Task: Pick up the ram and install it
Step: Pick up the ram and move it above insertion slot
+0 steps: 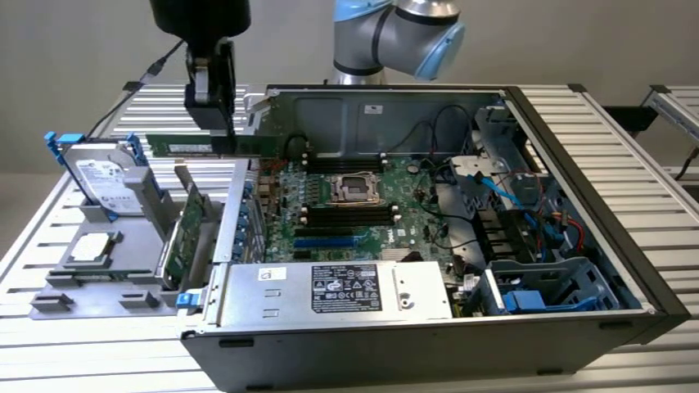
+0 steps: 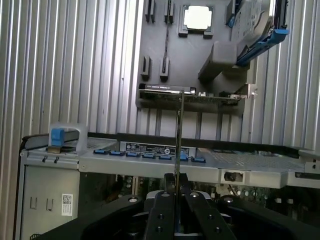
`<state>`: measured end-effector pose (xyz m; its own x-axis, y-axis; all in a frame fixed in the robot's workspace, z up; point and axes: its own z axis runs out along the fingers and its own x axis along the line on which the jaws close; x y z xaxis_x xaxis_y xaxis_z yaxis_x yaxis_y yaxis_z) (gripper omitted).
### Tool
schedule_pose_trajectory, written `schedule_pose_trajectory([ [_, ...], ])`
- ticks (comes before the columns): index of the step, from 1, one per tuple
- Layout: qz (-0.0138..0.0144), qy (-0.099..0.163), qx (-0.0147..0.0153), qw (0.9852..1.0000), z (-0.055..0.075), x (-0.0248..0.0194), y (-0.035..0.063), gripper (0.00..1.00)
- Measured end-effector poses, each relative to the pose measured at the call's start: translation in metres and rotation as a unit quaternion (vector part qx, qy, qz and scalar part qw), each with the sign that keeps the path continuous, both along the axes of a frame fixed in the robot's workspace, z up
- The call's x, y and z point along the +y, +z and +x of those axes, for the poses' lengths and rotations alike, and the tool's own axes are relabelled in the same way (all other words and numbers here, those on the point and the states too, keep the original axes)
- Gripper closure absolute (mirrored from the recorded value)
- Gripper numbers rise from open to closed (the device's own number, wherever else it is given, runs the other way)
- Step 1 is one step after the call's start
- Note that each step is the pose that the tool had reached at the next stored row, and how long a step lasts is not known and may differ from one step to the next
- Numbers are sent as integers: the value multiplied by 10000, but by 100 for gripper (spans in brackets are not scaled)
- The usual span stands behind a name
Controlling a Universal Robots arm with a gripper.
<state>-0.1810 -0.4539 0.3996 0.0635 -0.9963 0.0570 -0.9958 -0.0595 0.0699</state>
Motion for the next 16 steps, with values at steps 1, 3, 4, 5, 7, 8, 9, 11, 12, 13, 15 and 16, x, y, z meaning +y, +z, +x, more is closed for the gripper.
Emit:
schedule_pose_trajectory([
  [1,0,0,0,10000,44,6,7,86],
  [3,0,0,0,10000,127,17,18,86],
  [4,0,0,0,10000,167,23,21,86],
  [5,1,0,0,10000,207,28,24,86],
  [7,5,0,0,10000,287,38,27,86],
  [8,10,0,0,10000,325,44,27,86],
  [9,16,0,0,10000,361,49,27,86],
  [11,45,0,1,10000,428,60,28,86],
  [12,69,0,1,10000,459,65,27,86],
  [13,95,0,1,10000,487,69,28,86],
  [15,163,0,1,9999,542,76,28,86],
  [16,206,0,0,9998,569,79,27,86],
])
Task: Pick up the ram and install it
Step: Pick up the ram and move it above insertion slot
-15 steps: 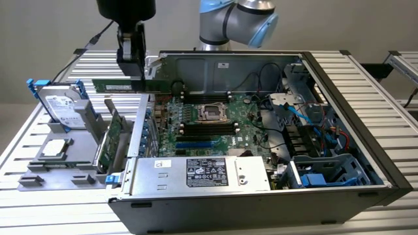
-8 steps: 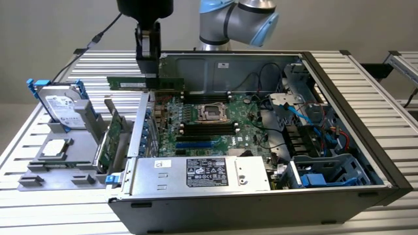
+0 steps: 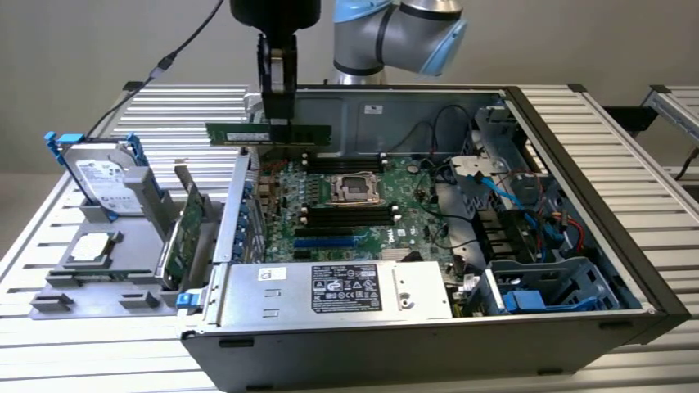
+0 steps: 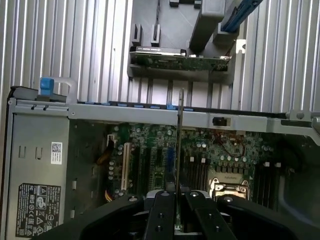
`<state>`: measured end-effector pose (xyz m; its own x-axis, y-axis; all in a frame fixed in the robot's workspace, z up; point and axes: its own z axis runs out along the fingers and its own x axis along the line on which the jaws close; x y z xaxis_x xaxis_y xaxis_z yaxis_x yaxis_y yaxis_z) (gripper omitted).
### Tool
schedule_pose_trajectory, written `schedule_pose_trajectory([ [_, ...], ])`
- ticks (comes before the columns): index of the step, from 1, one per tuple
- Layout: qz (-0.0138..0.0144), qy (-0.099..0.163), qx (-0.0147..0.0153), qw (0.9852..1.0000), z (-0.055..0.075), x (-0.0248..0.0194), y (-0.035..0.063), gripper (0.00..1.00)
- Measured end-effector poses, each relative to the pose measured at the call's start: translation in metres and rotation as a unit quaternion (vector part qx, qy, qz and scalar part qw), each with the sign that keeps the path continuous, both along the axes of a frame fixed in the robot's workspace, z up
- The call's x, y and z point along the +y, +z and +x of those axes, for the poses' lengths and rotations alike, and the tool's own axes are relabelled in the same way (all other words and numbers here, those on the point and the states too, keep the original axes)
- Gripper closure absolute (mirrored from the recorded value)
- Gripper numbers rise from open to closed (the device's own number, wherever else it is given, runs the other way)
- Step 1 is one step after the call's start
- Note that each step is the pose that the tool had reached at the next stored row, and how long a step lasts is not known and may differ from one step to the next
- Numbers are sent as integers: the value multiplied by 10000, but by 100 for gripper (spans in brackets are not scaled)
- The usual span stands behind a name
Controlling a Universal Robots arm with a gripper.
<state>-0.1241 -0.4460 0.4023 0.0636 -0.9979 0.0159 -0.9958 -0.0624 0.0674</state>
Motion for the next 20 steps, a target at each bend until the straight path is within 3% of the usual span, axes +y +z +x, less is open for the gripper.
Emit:
schedule_pose_trajectory([
  [2,85,0,0,10000,54,8,0,86],
  [4,152,0,0,9999,112,18,0,86],
  [7,241,0,1,9997,206,36,0,86],
  [9,281,0,2,9996,270,50,0,86],
  [13,320,0,1,9995,401,94,-7,86],
  [20,326,0,2,9995,634,230,-86,86],
])
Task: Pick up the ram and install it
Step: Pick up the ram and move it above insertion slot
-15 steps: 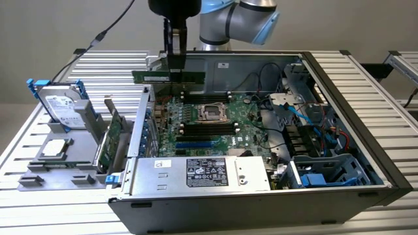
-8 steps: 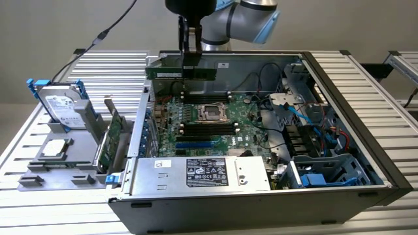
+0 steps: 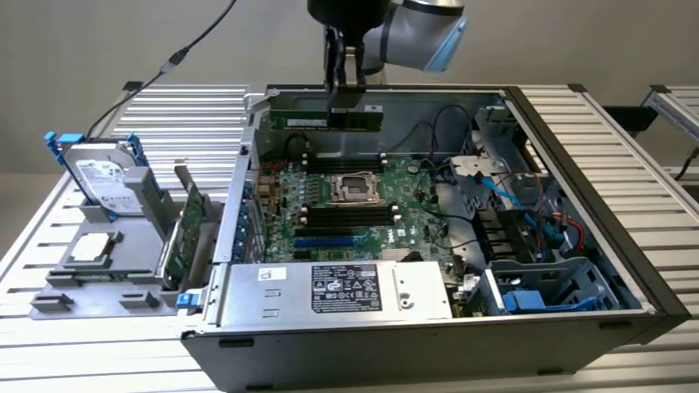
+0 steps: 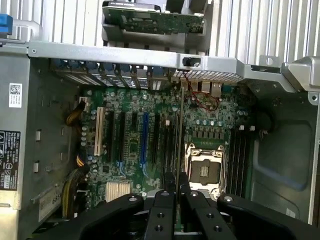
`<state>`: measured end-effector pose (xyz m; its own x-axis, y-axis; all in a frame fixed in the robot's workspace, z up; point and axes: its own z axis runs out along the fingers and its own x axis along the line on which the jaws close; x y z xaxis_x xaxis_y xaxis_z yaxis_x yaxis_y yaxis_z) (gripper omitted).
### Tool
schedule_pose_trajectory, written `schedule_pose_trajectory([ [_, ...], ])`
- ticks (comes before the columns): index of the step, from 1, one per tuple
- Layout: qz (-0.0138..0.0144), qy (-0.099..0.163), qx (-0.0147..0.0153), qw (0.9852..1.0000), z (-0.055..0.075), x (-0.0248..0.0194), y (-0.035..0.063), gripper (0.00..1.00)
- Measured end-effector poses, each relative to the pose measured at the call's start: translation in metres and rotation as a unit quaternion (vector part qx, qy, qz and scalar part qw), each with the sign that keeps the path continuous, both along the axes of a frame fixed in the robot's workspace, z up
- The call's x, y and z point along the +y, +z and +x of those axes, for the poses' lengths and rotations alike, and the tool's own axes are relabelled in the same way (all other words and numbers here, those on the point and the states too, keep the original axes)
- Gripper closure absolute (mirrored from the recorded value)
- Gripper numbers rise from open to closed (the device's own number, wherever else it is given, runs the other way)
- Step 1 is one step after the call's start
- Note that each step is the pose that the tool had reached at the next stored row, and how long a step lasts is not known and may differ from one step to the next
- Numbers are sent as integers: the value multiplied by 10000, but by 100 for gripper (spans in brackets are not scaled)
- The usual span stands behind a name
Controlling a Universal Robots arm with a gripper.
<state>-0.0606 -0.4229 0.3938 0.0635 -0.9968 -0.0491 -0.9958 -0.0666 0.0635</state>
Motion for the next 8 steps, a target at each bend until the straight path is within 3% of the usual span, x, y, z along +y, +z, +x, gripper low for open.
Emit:
schedule_pose_trajectory([
  [4,-1,0,0,10000,134,98,-71,86],
  [8,-2,0,-9,10000,212,146,-122,86],
])
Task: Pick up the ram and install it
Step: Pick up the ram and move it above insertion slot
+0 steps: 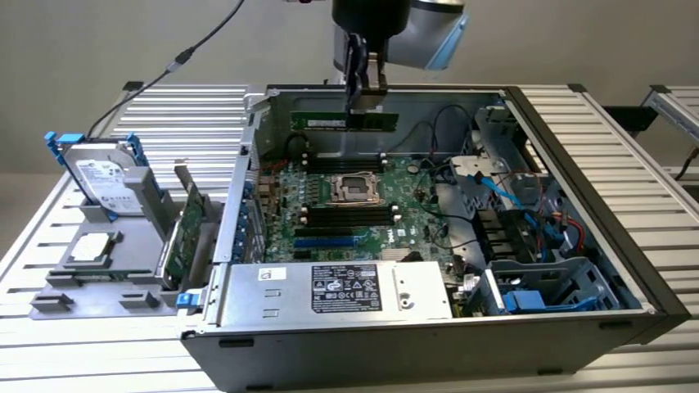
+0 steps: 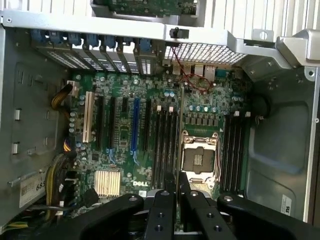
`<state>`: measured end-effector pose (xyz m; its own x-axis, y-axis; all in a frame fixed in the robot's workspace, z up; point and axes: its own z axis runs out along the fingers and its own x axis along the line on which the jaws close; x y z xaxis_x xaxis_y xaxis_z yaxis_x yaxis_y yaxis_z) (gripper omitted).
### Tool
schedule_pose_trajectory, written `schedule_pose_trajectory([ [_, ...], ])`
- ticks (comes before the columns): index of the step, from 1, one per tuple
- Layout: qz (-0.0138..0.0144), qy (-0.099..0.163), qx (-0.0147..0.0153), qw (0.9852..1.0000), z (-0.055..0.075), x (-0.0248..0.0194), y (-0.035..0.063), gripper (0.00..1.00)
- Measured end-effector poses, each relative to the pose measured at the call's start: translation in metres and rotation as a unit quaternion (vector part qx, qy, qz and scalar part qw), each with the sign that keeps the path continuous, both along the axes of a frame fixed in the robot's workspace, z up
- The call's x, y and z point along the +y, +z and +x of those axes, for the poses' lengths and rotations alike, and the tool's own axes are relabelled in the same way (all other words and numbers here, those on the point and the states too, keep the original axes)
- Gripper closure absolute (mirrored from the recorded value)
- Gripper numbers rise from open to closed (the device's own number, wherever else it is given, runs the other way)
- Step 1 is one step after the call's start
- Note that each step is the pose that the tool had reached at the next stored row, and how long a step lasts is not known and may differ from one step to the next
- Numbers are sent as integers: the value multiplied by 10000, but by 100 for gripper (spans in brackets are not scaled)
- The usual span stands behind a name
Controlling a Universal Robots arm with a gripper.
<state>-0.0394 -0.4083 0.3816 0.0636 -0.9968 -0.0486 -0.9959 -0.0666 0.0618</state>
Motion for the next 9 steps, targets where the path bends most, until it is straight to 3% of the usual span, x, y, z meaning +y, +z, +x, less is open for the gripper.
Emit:
schedule_pose_trajectory([
  [9,-3,0,-47,10000,116,44,-116,86],
])
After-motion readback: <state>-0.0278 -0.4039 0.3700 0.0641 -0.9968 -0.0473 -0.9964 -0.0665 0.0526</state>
